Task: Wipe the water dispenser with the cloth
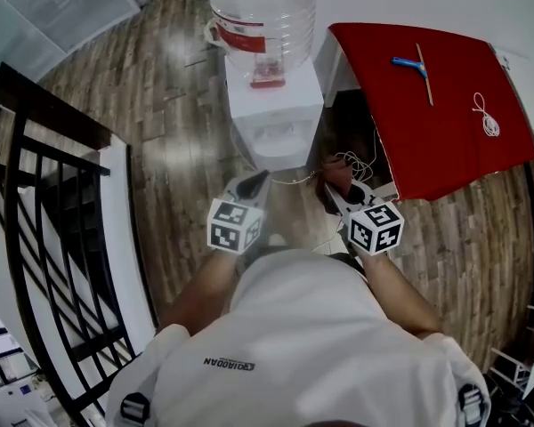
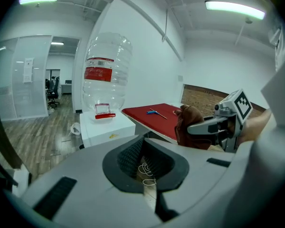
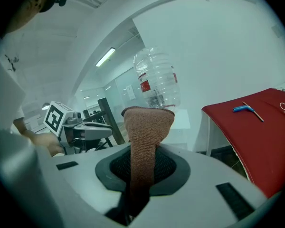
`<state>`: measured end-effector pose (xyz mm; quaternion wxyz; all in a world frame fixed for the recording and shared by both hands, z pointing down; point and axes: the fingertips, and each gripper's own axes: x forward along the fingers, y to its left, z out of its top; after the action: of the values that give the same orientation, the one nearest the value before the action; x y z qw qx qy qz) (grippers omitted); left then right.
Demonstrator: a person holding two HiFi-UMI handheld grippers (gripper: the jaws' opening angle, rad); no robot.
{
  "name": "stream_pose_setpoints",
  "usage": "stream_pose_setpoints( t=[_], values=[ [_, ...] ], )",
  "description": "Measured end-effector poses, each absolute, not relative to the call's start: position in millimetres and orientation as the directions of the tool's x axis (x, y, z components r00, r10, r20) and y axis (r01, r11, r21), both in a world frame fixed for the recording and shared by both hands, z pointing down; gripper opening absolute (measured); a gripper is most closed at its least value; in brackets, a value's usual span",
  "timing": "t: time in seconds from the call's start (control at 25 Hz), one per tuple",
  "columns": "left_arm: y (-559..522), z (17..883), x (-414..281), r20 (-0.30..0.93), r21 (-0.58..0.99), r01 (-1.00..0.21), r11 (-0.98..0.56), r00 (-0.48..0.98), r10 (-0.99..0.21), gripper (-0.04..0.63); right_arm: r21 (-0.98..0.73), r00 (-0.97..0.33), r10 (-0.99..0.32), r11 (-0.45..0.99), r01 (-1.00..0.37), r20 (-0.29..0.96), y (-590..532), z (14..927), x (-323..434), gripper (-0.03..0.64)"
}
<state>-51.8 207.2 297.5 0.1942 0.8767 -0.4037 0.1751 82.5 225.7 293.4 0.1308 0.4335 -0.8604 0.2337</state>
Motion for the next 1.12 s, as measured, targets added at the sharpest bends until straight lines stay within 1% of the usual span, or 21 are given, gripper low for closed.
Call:
stream_pose_setpoints(
  t=[0.2,0.6,0.88,1.12],
  values=[
    [189,299,-66,0.477,0.192,-0.740,-0.644,0.644,-0.598,-0.011,-0.310,-0.561,-0.714,0.468,-0.828,0.419,202,291,69,0.056],
    [182,303,-80,0.501,0.168,-0.712,-0.681,0.657,-0.563,-0.011,-0.231,-0.543,-0.723,0.493,-0.839,0.426,171,281,53,0.057],
    [187,315,-91,0.558,0.124,-0.710,-0.693,0.627,-0.543,-0.011,-0.202,-0.526,-0.706,0.494,-0.845,0.475,142,305,62,0.056],
    [180,328,-93,0.602,0.077,-0.729,-0.680,0.577,-0.552,-0.011,-0.121,-0.530,-0.686,0.551,-0.826,0.499,102,313,68,0.057]
  ],
)
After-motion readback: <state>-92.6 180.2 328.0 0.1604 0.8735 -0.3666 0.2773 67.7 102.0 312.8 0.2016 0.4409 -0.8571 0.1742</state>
